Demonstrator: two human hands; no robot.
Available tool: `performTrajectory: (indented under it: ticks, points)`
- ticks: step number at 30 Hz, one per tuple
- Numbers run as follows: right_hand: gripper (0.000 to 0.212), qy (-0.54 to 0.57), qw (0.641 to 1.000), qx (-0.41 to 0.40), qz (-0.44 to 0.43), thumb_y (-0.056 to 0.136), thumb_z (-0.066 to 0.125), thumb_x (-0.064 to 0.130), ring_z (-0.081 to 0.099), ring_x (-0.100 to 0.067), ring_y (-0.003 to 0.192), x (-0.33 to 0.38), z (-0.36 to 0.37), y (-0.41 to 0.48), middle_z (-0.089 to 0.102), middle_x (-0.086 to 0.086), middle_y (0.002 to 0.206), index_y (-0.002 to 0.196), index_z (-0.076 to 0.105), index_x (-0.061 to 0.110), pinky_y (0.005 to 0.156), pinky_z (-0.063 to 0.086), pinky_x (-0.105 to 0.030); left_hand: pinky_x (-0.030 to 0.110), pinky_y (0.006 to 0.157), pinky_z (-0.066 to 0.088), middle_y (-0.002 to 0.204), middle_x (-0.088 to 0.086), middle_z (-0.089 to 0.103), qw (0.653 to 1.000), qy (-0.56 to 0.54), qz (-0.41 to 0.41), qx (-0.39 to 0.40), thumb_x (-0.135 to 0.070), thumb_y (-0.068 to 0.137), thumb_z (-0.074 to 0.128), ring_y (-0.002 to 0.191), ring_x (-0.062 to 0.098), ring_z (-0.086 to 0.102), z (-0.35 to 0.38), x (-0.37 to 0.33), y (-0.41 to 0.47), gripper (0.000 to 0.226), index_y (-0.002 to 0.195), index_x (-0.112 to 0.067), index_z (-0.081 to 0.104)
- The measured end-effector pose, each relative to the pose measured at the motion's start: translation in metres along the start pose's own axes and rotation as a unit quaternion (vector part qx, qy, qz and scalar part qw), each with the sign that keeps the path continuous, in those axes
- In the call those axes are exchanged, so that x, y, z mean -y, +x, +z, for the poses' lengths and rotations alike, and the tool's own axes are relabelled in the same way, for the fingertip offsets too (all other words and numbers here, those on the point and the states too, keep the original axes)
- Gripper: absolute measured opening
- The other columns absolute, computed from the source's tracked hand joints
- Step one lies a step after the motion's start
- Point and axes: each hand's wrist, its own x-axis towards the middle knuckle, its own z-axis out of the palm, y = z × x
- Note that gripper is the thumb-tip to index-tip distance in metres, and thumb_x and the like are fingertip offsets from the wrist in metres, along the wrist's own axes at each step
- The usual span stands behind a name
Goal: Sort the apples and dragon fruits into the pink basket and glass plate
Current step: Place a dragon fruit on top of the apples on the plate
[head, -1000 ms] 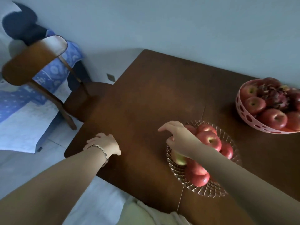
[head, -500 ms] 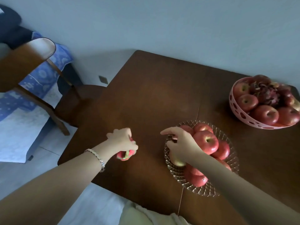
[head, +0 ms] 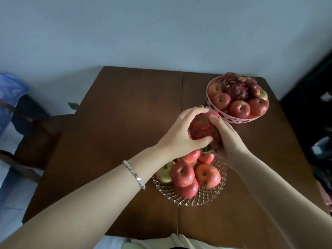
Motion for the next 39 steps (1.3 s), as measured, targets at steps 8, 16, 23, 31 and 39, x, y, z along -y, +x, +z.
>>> performTrajectory:
  ticks: [8,16,23,31,39]
  points:
    - [0.049,-0.119,0.979,-0.166,-0.02,0.076,0.07,0.039,0.059,-0.021,0.098,-0.05,-0.046,-0.017,0.055,0.006,0.097,0.116,0.045,0.026,0.089,0.053,-0.048,0.044,0.12,0.0,0.16,-0.006,-0.013,0.892,0.399,-0.017,0.213,-0.054,0.096,0.033,0.147,0.016,-0.013,0.019,0.064,-0.03,0.06,0.15,-0.035,0.016]
    - [0.07,-0.108,0.969,-0.218,0.036,0.076,0.065,0.051,0.027,-0.026,0.129,-0.099,-0.004,-0.025,0.048,-0.006,0.122,0.132,0.035,0.024,0.103,0.034,-0.041,0.042,0.121,0.009,0.159,-0.012,-0.017,0.884,0.419,-0.051,0.201,-0.063,0.093,0.021,0.148,0.013,-0.009,0.023,0.076,-0.037,0.073,0.152,-0.026,0.0]
    - [0.076,-0.05,0.986,-0.119,0.109,0.071,0.056,0.057,0.04,-0.032,0.129,-0.089,-0.025,-0.017,0.034,-0.009,0.146,0.139,0.034,0.03,0.104,0.04,-0.046,0.04,0.119,0.009,0.16,-0.011,-0.011,0.918,0.346,-0.047,0.189,-0.05,0.097,0.033,0.148,0.014,-0.006,0.024,0.075,-0.036,0.066,0.152,-0.025,0.008]
    - [0.092,0.01,0.992,0.052,0.118,0.067,0.075,0.04,0.049,-0.019,0.118,-0.093,-0.061,-0.017,0.041,-0.003,0.142,0.142,0.021,0.036,0.102,0.041,-0.042,0.057,0.117,0.012,0.159,-0.005,-0.015,0.966,0.093,-0.232,0.061,-0.057,0.08,0.061,0.148,0.023,-0.004,0.023,0.086,-0.026,0.088,0.148,-0.042,0.008]
    - [0.075,-0.128,0.99,-0.058,-0.023,0.064,0.083,0.025,0.061,-0.022,0.107,-0.104,-0.045,-0.019,0.057,-0.009,0.124,0.127,0.044,0.018,0.088,0.054,-0.034,0.046,0.12,0.006,0.16,-0.013,0.003,0.939,0.299,-0.029,0.169,-0.046,0.095,0.046,0.148,0.015,0.007,0.016,0.083,-0.02,0.058,0.146,-0.043,0.021]
